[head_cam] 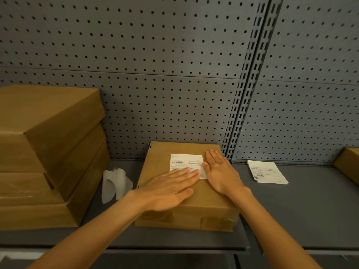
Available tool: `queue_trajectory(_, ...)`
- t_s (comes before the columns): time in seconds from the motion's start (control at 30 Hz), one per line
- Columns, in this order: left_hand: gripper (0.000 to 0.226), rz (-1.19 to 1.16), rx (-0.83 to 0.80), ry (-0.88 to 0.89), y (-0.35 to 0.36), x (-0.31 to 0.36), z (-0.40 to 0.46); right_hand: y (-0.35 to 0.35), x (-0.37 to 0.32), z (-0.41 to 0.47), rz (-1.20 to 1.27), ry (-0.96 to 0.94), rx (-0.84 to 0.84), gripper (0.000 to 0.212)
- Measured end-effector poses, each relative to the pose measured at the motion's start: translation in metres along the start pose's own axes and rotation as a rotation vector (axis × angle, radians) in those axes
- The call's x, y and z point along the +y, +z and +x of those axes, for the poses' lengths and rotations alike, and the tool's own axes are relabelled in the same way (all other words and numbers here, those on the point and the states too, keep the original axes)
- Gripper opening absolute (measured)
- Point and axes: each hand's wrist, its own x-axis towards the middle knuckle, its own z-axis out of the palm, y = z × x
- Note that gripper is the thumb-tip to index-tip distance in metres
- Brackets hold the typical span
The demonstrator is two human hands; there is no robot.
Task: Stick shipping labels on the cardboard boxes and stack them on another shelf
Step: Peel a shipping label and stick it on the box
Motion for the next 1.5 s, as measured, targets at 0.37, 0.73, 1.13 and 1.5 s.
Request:
queue_trajectory(0.37, 0.053, 0.006, 0.121, -0.234, 0.004, -0.034, 0.000, -0.012, -0.034, -0.032, -0.018, -0.297, -0.075, 0.056)
queue_trajectory(0.73, 0.052, 0.015, 0.102, -0.239, 0.006, -0.036, 0.000, -0.012, 0.000, -0.054, -0.119, -0.084, -0.145, 0.069)
queue_trajectory(1.13, 0.052, 0.015, 0.096, -0.235, 0.006, -0.037, 0.002, -0.004, -0.043, 0.003, -0.100, -0.179, -0.109, 0.056)
queue_trajectory(1.5, 0.054, -0.043, 0.121, -0.293, -0.004, -0.033, 0.009, -0.005, -0.009, 0.007, -0.081, -0.039, -0.057, 0.056)
